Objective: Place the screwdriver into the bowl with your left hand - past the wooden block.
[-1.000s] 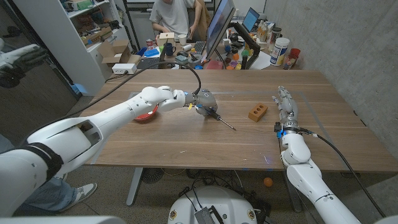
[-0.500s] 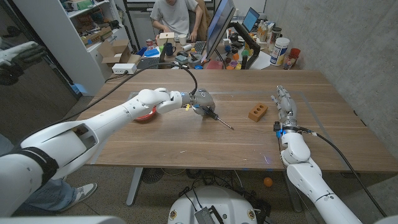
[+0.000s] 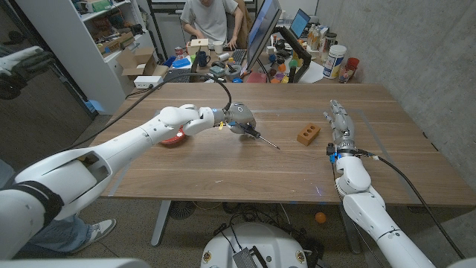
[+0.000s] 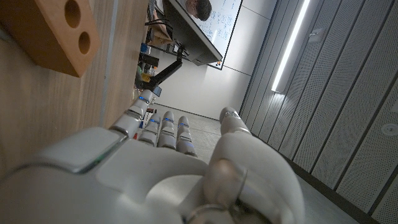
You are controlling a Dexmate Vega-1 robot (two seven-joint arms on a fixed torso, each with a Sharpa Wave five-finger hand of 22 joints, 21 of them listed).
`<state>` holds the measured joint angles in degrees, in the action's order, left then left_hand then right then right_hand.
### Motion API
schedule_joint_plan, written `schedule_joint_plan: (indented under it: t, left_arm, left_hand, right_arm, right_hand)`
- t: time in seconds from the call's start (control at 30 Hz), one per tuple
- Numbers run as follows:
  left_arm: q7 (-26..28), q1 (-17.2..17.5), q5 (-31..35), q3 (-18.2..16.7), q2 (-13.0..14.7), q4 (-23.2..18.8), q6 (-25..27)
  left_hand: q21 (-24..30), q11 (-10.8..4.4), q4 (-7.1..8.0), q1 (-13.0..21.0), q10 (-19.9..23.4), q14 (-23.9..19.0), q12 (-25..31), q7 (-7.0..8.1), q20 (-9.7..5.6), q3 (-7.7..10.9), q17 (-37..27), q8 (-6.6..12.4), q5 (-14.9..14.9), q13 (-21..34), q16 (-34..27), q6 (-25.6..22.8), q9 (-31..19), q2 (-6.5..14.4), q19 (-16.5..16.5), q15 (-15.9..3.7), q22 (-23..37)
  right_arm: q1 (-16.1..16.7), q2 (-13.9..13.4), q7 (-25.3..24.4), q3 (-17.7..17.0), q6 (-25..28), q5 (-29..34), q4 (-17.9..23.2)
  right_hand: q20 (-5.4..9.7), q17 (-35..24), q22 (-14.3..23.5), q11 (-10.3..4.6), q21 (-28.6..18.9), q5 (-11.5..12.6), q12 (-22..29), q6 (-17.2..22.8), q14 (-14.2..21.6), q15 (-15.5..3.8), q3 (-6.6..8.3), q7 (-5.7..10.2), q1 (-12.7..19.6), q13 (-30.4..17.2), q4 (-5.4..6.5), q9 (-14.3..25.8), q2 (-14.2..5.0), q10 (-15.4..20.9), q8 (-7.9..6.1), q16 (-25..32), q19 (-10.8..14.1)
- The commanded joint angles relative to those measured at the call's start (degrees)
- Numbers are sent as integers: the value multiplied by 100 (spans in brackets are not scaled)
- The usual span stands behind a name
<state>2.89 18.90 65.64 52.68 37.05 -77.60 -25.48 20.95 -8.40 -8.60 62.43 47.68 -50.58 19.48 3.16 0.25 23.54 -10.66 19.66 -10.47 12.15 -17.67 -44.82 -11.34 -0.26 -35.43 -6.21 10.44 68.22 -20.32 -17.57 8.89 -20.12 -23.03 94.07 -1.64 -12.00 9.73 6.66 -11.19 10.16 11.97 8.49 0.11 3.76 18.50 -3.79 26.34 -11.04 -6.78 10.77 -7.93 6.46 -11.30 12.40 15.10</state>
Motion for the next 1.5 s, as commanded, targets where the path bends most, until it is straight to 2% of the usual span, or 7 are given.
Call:
schedule_joint_plan:
  t: [0.03,0.6,0.97,1.5]
  left_arm:
    - [51,214,-176,-281,197,-289,27]
    - [108,836,-591,-929,685,-976,177]
    - [33,1239,-1001,-1368,960,-1247,269]
    - [233,2010,-1554,-2126,1550,-1829,311]
  left_hand:
    - [-15,-1,2,137,-55,27,-46,-16,18,-24,-48,-60,-6,45,35,68,-6,193,36,-303,19]
    - [-35,10,0,139,-122,90,-91,-32,39,-63,-60,-110,-6,80,62,131,-7,206,76,-237,22]
    - [-34,-5,-19,173,-165,141,-120,-47,57,-73,-60,-147,-13,107,91,173,-8,223,69,-179,25]
    - [-43,22,-20,188,-209,213,-152,-58,99,-109,-77,-190,-18,140,114,215,-11,249,88,-144,30]
  right_arm:
    - [-23,-14,-62,10,74,64,85]
    - [-59,-52,-142,92,248,196,291]
    - [-97,-57,-203,189,388,291,406]
    - [-178,-66,-287,329,597,417,542]
  right_hand:
    - [-20,-3,9,32,10,30,-24,16,38,11,-7,28,2,-25,-12,19,15,22,10,-11,11]
    - [-22,-2,9,29,7,33,-23,19,47,9,-14,22,2,-25,-17,19,11,32,9,-11,19]
    - [-23,-2,9,34,7,34,-24,17,48,13,-20,25,2,-25,-22,19,13,32,10,-14,23]
    - [-21,-2,9,36,7,35,-26,21,53,14,-26,19,1,-25,-25,19,8,33,8,-14,25]
